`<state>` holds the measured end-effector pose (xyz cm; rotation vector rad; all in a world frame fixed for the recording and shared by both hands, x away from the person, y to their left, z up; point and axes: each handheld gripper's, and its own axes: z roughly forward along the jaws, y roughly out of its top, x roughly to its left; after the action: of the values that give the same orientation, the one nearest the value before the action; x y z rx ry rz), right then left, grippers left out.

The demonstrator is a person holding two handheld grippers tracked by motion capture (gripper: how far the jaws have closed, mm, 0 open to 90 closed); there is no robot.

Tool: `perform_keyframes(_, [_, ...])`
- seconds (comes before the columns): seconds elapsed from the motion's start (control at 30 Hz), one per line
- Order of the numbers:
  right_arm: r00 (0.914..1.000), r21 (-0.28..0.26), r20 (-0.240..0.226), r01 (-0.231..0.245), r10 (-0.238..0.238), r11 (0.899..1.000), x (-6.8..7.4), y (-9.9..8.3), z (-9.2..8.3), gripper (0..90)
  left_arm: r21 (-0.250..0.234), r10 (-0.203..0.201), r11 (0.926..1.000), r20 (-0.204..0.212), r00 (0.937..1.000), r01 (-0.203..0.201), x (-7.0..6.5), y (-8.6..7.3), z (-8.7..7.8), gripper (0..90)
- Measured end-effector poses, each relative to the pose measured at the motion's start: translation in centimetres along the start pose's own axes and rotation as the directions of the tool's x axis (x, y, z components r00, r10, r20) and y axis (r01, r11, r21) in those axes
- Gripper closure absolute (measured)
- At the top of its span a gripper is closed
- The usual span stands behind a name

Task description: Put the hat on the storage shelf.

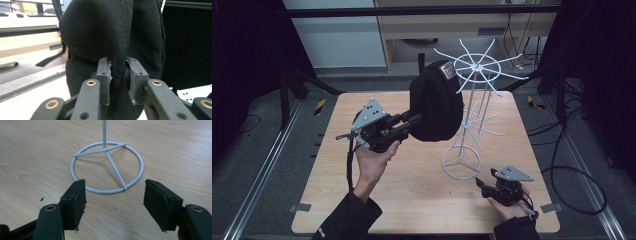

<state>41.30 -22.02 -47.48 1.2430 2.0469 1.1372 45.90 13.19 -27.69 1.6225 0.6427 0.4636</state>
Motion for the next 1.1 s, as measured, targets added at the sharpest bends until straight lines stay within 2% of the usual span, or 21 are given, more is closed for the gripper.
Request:
perform_keyframes(0.27, [1.0,0.003,-0.004,-0.005,0.005,1.0,0.0,0.0,0.0,34.3,0.008,0.023,0.9997,-0.007,0.9997,-0.023,-0.2,-0.2,-0.1,62.1])
perform_keyframes(0.53, [1.0,0.002,-0.003,-0.003,0.003,1.0,0.0,0.0,0.0,34.0,-0.001,0.036,0.9993,-0.018,0.9992,-0.036,-0.3,-0.3,-1.2,50.5])
perform_keyframes(0.87, [1.0,0.004,-0.001,-0.007,0.007,1.0,0.0,0.0,0.0,33.3,-0.007,0.047,0.9988,-0.056,0.9973,-0.048,0.0,-1.0,-3.6,40.2])
perform_keyframes(1.0, [1.0,0.0,0.003,-0.006,0.006,1.0,-0.1,0.0,0.0,32.6,-0.002,0.046,0.9989,-0.077,0.996,-0.046,0.5,-1.9,-4.9,37.9])
perform_keyframes(1.1, [1.0,0.0,0.004,-0.007,0.007,1.0,-0.1,0.0,0.0,31.9,-0.001,0.026,0.9997,-0.1,0.9947,-0.026,1.3,-3.1,-6.1,36.7])
